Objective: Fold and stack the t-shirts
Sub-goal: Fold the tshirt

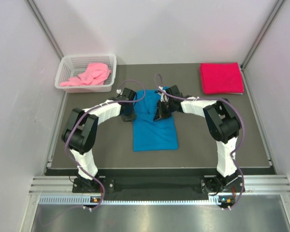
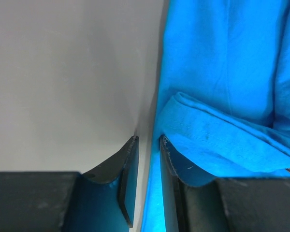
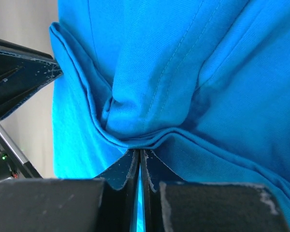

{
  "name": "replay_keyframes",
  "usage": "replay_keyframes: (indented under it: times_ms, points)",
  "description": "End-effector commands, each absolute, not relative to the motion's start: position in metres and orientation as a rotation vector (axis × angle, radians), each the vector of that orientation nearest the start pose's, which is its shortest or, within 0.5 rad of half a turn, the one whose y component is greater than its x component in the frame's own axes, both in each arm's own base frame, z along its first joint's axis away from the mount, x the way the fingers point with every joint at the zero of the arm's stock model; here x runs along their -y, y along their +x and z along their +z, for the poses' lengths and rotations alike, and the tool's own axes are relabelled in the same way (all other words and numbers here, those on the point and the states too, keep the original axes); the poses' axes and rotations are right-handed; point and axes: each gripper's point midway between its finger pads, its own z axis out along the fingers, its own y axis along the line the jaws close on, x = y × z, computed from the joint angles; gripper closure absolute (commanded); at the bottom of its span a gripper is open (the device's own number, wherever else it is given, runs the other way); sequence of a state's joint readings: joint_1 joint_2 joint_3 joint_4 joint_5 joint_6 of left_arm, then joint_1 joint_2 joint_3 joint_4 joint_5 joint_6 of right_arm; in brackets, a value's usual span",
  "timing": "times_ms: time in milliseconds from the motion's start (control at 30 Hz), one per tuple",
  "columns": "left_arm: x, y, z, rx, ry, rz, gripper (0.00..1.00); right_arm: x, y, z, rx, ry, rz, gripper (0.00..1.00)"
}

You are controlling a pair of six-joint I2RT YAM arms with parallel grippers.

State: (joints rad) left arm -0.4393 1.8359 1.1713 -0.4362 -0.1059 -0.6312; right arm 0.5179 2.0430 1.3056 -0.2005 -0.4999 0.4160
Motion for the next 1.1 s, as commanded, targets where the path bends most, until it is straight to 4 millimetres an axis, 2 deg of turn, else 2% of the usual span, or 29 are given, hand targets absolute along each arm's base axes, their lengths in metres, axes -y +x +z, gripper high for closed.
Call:
replay_keyframes:
  times_ms: [0, 33, 133, 467, 667, 800, 900, 1067]
  points:
    - [0.168, 0.375, 0.054, -2.598, -0.286, -0.159, 0.7, -0.319, 0.377, 0.078, -2.452, -0.359, 0.98, 0.98]
    - [0.17, 0.378, 0.065, -2.577, -0.283, -0.184, 0.7, -0.32, 0.378, 0.081, -2.445, -0.359, 0.983, 0.98]
    - [0.175, 0.378, 0.078, -2.558, -0.281, -0.226, 0.7, -0.321, 0.379, 0.09, -2.434, -0.353, 0.995, 0.98]
    - [0.175, 0.374, 0.085, -2.557, -0.27, -0.245, 0.69, -0.335, 0.377, 0.088, -2.428, -0.347, 1.065, 0.98]
    - [0.17, 0.377, 0.082, -2.554, -0.261, -0.198, 0.69, -0.332, 0.388, 0.066, -2.466, -0.307, 1.02, 0.99]
    - [0.169, 0.376, 0.067, -2.584, -0.262, -0.173, 0.69, -0.328, 0.391, 0.046, -2.509, -0.28, 0.978, 1.0]
    - [0.169, 0.374, 0.063, -2.598, -0.255, -0.164, 0.69, -0.324, 0.392, 0.04, -2.53, -0.27, 0.944, 1.0]
    - [0.166, 0.374, 0.076, -2.575, -0.243, -0.169, 0.69, -0.317, 0.394, 0.036, -2.546, -0.247, 0.904, 1.0]
